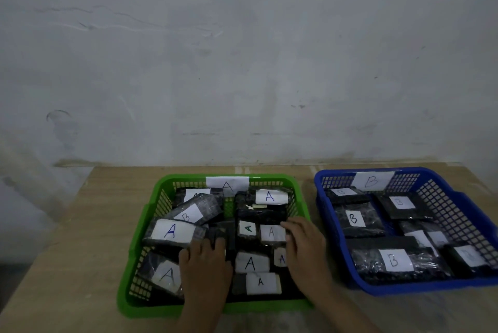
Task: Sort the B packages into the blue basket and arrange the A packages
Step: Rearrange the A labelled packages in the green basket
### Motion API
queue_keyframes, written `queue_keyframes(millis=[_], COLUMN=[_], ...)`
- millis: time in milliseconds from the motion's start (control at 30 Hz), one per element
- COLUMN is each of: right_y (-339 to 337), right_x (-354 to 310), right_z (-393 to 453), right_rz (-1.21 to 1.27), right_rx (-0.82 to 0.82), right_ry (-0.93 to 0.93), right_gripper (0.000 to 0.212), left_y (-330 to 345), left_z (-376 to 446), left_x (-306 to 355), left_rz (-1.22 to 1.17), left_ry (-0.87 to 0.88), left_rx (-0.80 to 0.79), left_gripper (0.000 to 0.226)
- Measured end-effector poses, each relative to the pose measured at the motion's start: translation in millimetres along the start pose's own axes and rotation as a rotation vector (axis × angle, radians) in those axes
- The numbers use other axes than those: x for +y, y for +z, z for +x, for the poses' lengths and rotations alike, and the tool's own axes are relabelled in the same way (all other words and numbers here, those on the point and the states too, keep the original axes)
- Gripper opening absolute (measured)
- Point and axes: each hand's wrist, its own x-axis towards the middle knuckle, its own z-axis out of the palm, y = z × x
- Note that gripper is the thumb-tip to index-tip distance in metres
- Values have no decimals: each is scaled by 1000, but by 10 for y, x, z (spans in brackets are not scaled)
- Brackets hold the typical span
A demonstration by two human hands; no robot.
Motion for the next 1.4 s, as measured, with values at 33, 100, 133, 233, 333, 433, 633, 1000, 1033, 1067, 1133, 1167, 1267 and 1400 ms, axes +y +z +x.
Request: queue_keyframes(millis=[33,100,133,233,333,433,633,1000,1033,1067,1133,1167,1267,1400], right_y=[-17,-30,-30,-13,-16,-20,-24,-45,-49,-53,-53,-48,-24,28], right_x=[65,151,183,250,280,293,303,286,284,285,286,281,249,136], right_z=[-14,-24,-27,-46,-54,-61,-77,-80,-81,-88,-101,-107,-127,-120], right_rz=[-33,-55,-55,-62,-38,8,91,107,103,97,81,69,-5,-95], right_rx=[6,-10,-37,-132,-139,-135,-129,-108,-101,-95,-76,-68,-64,-40], right_ry=[14,33,18,-58,-51,-13,10,3,-3,-7,-25,-35,-50,-81], right_gripper=[27,30,34,46,53,53,44,39,38,38,36,36,34,30], left_y=[5,16,12,-100,-48,8,149,250,234,192,76,30,-98,-191], left_z=[6,9,7,1,4,30,226,197,173,143,90,64,0,-51], left_x=[-2,-16,-14,54,140,233,367,400,363,315,183,94,-191,-545], left_rz=[10,10,-3,-154,-393,-408,-209,-425,-495,-576,-680,-703,-671,-584], left_ry=[-2,7,6,23,299,395,485,551,516,468,388,357,219,84], left_rx=[-5,-10,-8,37,128,-9,-175,-158,-110,-43,117,199,356,484], left_gripper=[42,42,43,43,42,39,38,30,29,26,22,22,23,16])
